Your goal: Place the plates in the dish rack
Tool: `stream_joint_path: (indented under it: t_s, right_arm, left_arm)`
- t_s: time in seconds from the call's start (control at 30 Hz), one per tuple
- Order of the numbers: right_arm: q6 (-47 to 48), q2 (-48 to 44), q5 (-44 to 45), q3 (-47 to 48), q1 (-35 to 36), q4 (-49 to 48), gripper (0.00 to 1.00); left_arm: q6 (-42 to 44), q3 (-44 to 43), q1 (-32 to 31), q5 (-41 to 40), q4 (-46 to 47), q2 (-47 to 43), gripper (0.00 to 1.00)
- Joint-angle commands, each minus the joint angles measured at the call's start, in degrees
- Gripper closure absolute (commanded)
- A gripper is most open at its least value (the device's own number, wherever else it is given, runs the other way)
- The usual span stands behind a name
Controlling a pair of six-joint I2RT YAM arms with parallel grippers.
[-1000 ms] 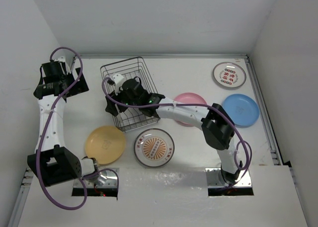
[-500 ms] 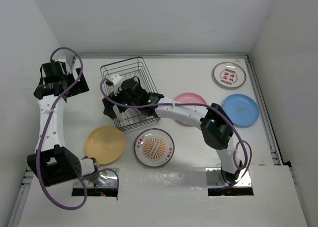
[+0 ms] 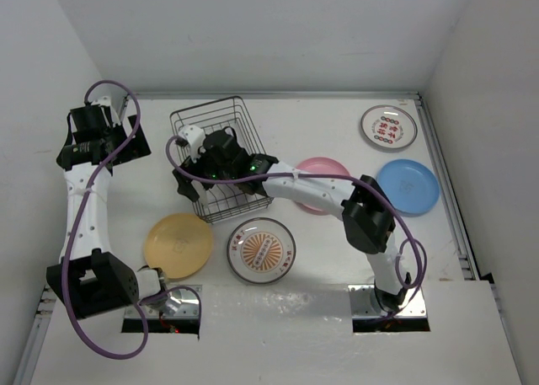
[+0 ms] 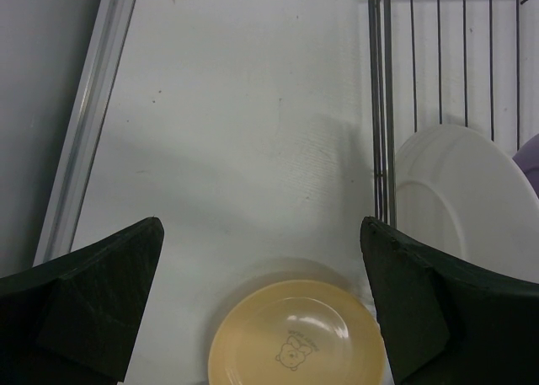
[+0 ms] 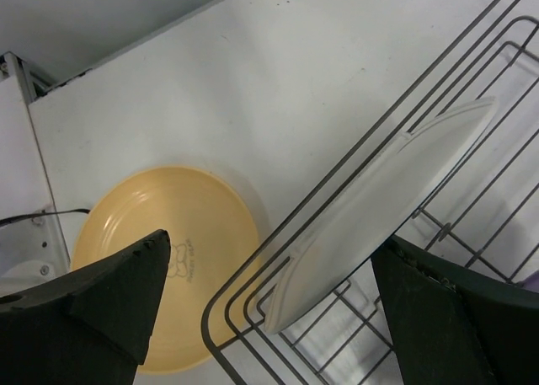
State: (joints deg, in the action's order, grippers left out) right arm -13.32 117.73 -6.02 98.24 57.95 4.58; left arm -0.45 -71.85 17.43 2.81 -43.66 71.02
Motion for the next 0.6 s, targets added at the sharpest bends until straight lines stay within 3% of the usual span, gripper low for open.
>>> stream_joint_path:
  t_s: [0.0, 0.13, 0.3, 0.4, 0.43, 0.5, 0.57]
  right_arm:
    - [5.8, -4.2, -0.5, 4.5, 0.4, 1.7, 0.01]
    - [12.2, -8.7, -0.7, 4.7, 0.3, 4.9, 0.01]
    - [12.9, -13.0, -6.8, 4.8, -2.8, 10.2, 0.01]
    - [11.0, -19.2, -6.8, 3.1, -9.5, 13.8, 0.19]
    - [8.9, -23.0, -7.9, 1.6, -12.0, 14.3, 0.34]
    - [9.2, -26.7, -8.2, -4.6, -19.9, 17.2, 0.54]
    - [11.7, -29.3, -6.6, -10.1, -24.6, 24.3, 0.6]
  left_arm:
    - [0.2, 0.3, 0.8, 0.4, 1.6, -1.8, 0.0]
    - [0.2, 0.1, 0.8, 0.9, 1.7, -1.5, 0.0]
    - [1.9, -1.0, 0.8, 1.1, 1.3, -1.5, 0.0]
    - [2.3, -1.2, 0.7, 1.4, 1.1, -1.5, 0.0]
    - [2.2, -1.2, 0.6, 1.8, 1.2, -1.6, 0.0]
    - [2.3, -0.7, 0.7, 1.9, 1.2, -1.6, 0.0]
    - [2.3, -0.4, 0.7, 1.9, 1.6, -1.5, 0.0]
